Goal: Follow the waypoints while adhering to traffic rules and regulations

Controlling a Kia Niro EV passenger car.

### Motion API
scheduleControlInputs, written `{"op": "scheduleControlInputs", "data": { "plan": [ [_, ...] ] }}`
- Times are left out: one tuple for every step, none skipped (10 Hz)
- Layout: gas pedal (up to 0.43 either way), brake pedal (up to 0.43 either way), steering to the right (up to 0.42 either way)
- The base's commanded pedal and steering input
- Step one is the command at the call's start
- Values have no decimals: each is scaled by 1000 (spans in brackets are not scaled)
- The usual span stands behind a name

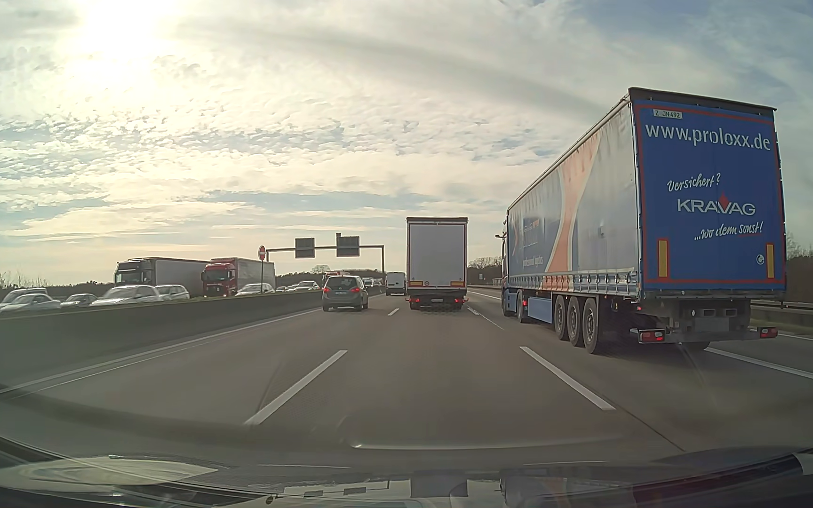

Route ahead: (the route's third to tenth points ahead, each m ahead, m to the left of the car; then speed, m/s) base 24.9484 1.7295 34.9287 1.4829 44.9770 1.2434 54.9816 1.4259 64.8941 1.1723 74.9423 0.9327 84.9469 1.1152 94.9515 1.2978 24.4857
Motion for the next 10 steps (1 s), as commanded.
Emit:
{"op": "scheduleControlInputs", "data": {
  "plan": [
    [157, 0, -3],
    [157, 0, -3],
    [157, 0, -3],
    [157, 0, -4],
    [157, 0, -4],
    [157, 0, -4],
    [157, 0, -4],
    [157, 0, -4],
    [157, 0, -3],
    [157, 0, -3]
  ]
}}
